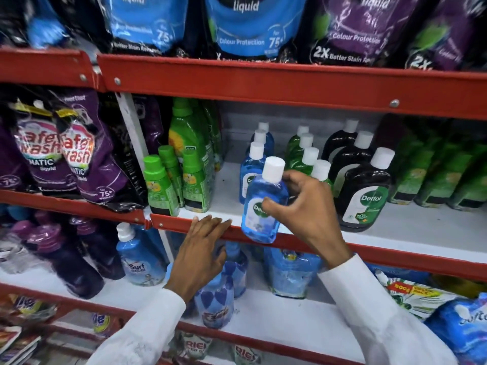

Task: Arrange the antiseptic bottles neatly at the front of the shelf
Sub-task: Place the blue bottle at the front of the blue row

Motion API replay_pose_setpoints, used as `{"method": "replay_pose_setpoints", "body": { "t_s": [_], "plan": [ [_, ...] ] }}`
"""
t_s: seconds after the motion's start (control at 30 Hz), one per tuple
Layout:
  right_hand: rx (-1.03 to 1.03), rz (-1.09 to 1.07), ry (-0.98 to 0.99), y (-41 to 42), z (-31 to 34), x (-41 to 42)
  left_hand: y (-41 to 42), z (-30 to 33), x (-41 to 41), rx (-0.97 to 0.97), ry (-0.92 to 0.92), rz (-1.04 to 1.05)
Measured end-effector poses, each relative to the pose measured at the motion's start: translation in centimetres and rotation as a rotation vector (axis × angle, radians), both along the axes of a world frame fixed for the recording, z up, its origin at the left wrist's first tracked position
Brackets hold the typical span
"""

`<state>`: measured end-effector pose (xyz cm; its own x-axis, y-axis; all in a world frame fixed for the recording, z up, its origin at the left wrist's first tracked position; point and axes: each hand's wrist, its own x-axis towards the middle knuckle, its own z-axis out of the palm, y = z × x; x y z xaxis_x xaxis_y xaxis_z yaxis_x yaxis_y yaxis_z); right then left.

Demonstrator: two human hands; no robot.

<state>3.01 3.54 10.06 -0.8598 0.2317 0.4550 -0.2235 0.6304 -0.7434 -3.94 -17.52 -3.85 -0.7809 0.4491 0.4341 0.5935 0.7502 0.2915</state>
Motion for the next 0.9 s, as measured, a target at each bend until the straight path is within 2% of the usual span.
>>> {"method": "replay_pose_setpoints", "body": {
  "t_s": [0.23, 0.4, 0.6, 0.73, 0.9],
  "plan": [
    [0.181, -0.05, -0.084, -1.0, -1.2, -6.0, -0.5, 0.0, -0.2, 0.002, 0.026, -0.028],
    [0.139, -0.031, -0.13, -0.9, -2.5, -7.5, -0.7, 0.4, -0.7, 0.023, 0.046, -0.029],
    [0.066, -0.085, -0.097, -0.6, -4.2, -6.4, 0.7, 3.0, -2.5, 0.337, -0.138, -0.022],
    [0.061, -0.164, -0.162, -0.3, -7.5, -5.8, 2.7, 3.7, -5.2, 0.383, -0.283, -0.049],
    [-0.001, -0.157, -0.139, -0.5, -9.0, -5.7, 4.1, 3.5, -6.4, 0.463, -0.348, -0.084]
  ]
}}
